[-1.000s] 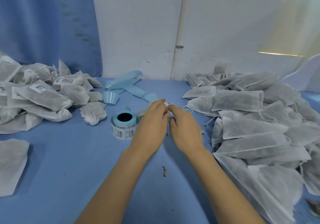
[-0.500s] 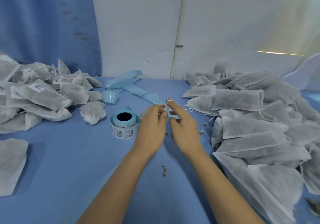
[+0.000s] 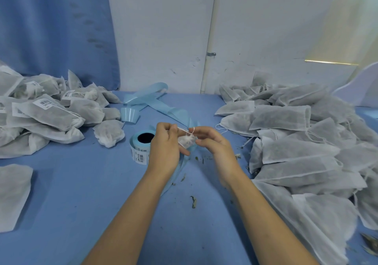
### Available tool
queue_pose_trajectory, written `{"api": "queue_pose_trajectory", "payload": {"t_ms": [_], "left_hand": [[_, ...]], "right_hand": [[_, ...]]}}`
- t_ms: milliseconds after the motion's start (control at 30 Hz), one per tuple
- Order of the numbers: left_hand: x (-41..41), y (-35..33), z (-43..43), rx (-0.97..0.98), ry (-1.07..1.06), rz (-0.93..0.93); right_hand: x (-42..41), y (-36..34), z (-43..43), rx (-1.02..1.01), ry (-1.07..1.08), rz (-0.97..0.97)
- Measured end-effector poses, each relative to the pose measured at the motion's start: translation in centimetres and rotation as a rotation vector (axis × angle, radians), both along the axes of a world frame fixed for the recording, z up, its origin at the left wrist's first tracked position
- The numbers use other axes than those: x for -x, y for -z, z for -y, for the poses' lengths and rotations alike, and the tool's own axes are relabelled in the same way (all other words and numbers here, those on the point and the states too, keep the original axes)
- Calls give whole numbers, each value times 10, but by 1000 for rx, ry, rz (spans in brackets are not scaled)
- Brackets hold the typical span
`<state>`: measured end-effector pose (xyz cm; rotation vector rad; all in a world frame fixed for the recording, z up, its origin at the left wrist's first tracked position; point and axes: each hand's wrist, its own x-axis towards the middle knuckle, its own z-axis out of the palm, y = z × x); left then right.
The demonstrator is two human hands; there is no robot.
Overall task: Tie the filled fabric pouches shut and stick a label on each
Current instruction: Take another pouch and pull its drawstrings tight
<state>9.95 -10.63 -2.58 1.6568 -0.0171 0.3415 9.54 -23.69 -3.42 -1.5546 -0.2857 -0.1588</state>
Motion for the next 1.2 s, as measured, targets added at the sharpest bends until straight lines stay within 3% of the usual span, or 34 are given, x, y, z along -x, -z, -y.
{"api": "queue_pose_trajectory", "payload": {"t_ms": [200,367,500,733,933,1067,1200], "left_hand": [[-1,-2,-6,9,-19,-8],[-1,-2,-7,2,-23,23],[-2,0,-3,63,11,47],[-5,4,-4,176,43,72],[-5,9,-5,41,28,126],[-4,9,-6,50,73,137],[-3,8,-2,54,102,146]], "right_hand": [[6,-6,-6,133,-92,40],[5,-1,-14,505,47,114],[2,0,-19,630,69,191],[4,-15,-13,346,15,63],[5,-20,-7,164,11,-41],[7,-24,-2,-21,-122,-111],[5,-20,-1,-255,-125,-216]]}}
